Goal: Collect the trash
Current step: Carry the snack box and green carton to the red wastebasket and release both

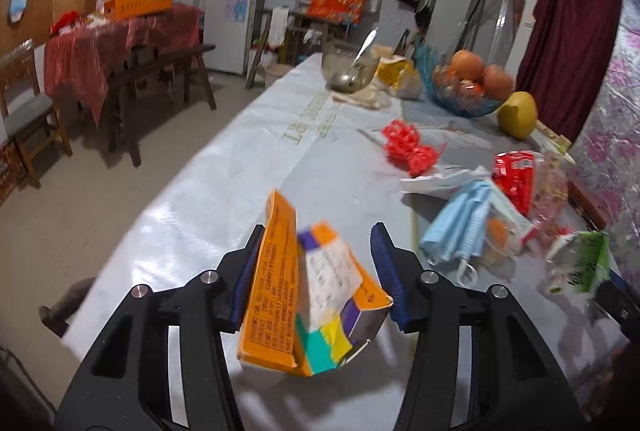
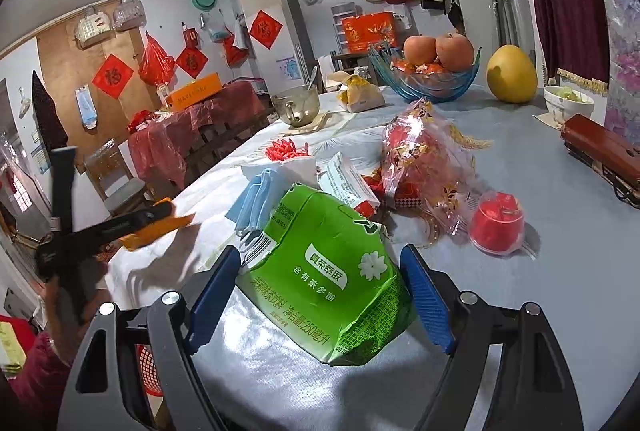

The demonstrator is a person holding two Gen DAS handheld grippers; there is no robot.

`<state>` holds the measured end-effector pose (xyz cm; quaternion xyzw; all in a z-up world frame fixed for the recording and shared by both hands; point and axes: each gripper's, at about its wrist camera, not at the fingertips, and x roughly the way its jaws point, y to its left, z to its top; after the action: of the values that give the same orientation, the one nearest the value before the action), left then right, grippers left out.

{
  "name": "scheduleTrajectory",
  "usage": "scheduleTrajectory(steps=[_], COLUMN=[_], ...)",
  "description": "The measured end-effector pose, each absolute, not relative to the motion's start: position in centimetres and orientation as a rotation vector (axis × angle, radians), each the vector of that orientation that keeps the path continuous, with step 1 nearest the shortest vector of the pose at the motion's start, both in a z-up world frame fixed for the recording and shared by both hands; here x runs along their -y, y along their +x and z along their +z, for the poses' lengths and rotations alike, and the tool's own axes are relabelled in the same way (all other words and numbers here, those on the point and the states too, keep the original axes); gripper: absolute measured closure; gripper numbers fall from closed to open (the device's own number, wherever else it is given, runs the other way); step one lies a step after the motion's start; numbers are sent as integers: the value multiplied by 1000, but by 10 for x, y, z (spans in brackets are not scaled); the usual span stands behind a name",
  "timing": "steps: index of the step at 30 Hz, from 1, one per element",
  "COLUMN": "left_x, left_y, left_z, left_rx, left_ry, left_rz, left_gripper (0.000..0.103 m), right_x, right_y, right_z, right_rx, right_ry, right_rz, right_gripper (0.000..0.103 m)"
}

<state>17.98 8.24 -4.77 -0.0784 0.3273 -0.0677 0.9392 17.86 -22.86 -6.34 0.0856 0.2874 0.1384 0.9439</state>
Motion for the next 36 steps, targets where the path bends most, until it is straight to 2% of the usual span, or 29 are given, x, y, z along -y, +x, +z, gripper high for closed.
scheduleTrajectory(steps=[12, 21, 30, 36], left_x=[-133, -190, -243, -287], left_y=[86, 13, -20, -14], left_z=[-3, 4, -34, -97], left_rx=[-573, -537, -603, -739], left_ry=[-196, -186, -191, -271], left_rz=[-119, -1, 72, 95], left_gripper=[50, 50, 49, 47], right_x=[190, 136, 49, 12], right_y=[137, 99, 78, 73], right_z=[-38, -13, -5, -7], right_rx=[-533, -492, -525, -560], right_ry=[117, 49, -39, -57], right_rz=[362, 481, 635, 691], right_gripper=[22, 22, 22, 22])
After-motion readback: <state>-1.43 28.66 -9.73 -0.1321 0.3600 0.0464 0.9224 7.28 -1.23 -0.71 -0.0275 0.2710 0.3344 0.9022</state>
